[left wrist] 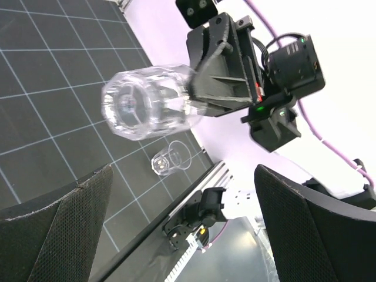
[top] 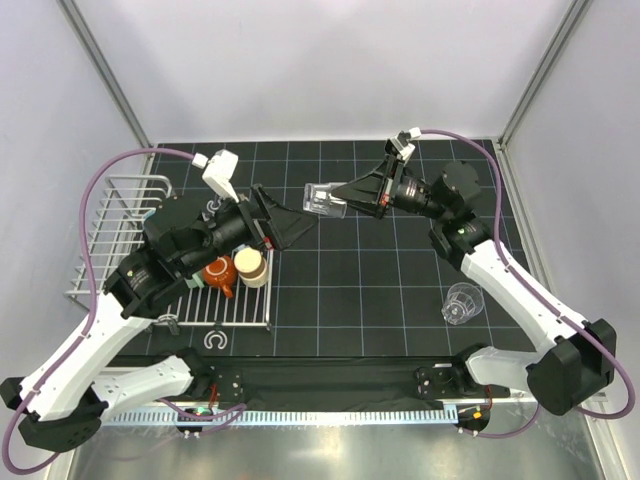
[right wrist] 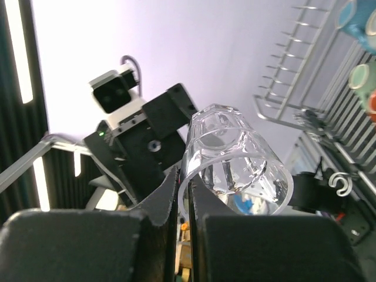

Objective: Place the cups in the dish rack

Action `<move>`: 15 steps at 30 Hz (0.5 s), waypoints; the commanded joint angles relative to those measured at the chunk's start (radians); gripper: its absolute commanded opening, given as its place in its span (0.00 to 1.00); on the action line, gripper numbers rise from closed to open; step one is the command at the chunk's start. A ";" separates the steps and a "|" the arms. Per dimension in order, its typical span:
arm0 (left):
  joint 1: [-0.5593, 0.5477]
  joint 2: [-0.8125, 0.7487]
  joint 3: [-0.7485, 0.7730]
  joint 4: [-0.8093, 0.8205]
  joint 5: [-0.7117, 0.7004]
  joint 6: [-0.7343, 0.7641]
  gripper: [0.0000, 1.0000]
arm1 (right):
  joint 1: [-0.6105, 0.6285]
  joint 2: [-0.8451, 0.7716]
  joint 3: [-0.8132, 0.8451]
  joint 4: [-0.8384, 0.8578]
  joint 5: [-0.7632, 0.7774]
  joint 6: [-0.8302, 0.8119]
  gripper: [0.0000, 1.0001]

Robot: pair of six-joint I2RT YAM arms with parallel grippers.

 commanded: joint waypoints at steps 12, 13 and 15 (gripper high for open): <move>0.003 0.022 0.029 0.138 0.011 -0.047 1.00 | 0.019 0.051 -0.098 0.701 -0.078 0.413 0.04; 0.003 0.027 0.027 0.144 0.029 -0.052 1.00 | 0.022 0.053 -0.104 0.693 -0.083 0.407 0.04; 0.003 0.031 0.032 0.150 0.037 -0.061 0.99 | 0.037 0.056 -0.110 0.701 -0.084 0.398 0.04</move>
